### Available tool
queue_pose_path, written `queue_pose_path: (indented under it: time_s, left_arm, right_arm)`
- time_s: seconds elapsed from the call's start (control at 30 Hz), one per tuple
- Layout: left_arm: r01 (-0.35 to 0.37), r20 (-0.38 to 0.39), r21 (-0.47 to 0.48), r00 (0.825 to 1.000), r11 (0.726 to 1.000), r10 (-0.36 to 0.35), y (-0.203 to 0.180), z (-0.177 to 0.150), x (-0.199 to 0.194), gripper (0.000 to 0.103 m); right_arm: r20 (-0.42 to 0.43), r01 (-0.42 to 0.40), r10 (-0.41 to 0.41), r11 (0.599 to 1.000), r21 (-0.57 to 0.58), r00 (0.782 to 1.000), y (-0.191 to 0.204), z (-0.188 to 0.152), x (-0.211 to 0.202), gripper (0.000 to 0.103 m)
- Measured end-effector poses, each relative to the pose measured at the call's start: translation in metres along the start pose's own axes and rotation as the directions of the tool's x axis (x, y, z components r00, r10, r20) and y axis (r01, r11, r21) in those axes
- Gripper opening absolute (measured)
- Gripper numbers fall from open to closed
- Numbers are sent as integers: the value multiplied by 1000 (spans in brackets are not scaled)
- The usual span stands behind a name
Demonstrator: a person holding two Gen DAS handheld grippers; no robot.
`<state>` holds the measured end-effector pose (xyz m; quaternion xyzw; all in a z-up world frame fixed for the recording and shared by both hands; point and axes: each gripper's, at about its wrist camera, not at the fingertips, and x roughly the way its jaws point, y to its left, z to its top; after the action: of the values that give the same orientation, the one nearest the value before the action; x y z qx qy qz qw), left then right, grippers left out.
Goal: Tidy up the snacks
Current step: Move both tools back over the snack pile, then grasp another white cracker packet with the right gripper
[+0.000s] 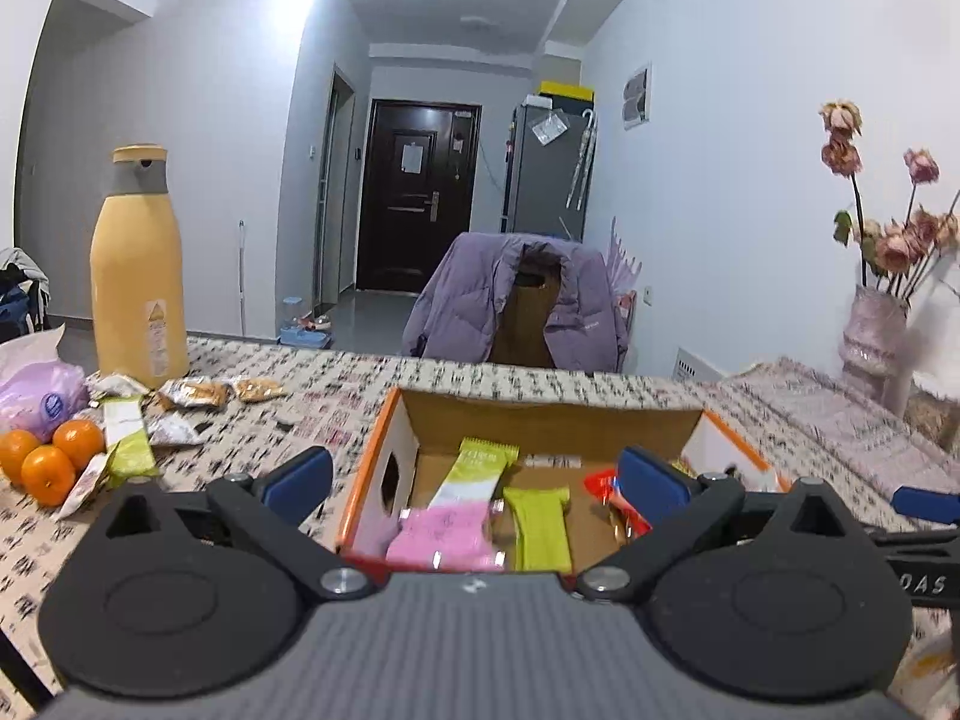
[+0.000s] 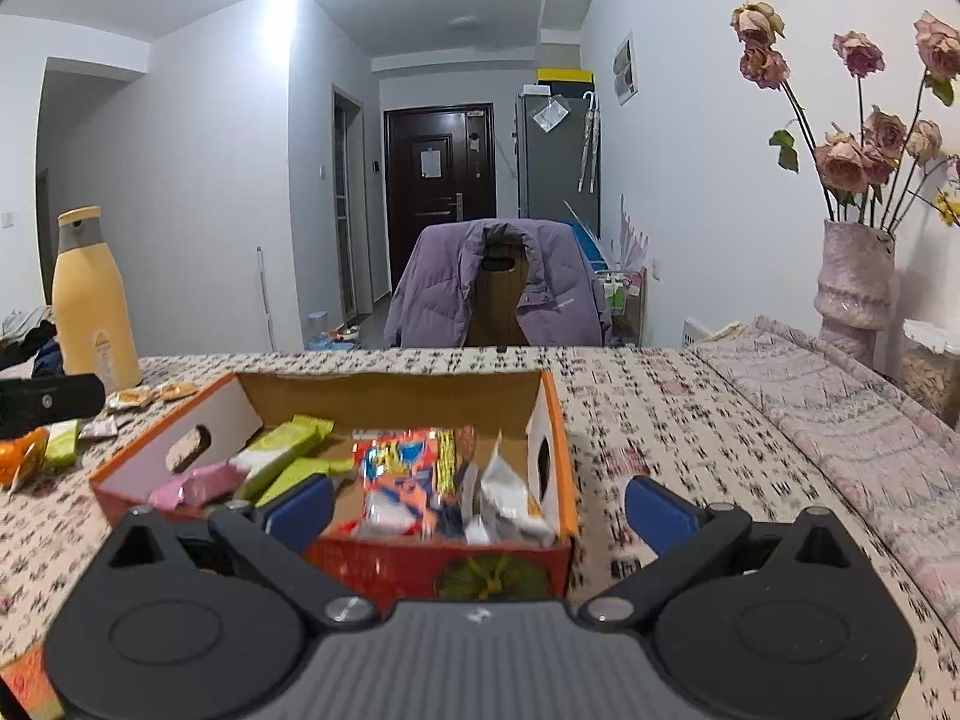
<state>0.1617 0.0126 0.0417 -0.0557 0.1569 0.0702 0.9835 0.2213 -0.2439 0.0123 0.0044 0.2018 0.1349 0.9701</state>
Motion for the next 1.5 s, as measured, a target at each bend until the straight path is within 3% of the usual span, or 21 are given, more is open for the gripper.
queue_pose_path:
  time_s: [0.33,0.7,0.93,1.23,1.5]
  left_arm:
    - [5,-80,3,997,1000,-4,15,-53,-39,103]
    - [40,-129,18,991,999,-38,29,-86,-74,103]
    - [52,-133,32,990,998,-47,25,-85,-75,103]
    - [61,-158,21,986,998,-57,23,-90,-75,103]
    - [68,-169,14,983,998,-65,21,-92,-74,103]
  right_arm:
    - [-53,-21,21,1000,-1,998,-5,-52,-45,103]
    - [-115,36,-37,999,-11,993,-22,-83,-73,103]
    - [-207,83,-99,993,-87,973,-36,-75,-48,103]
    - [-352,46,-73,995,-83,933,-65,-69,5,103]
    - [-335,-33,16,999,-44,942,-63,-71,10,78]
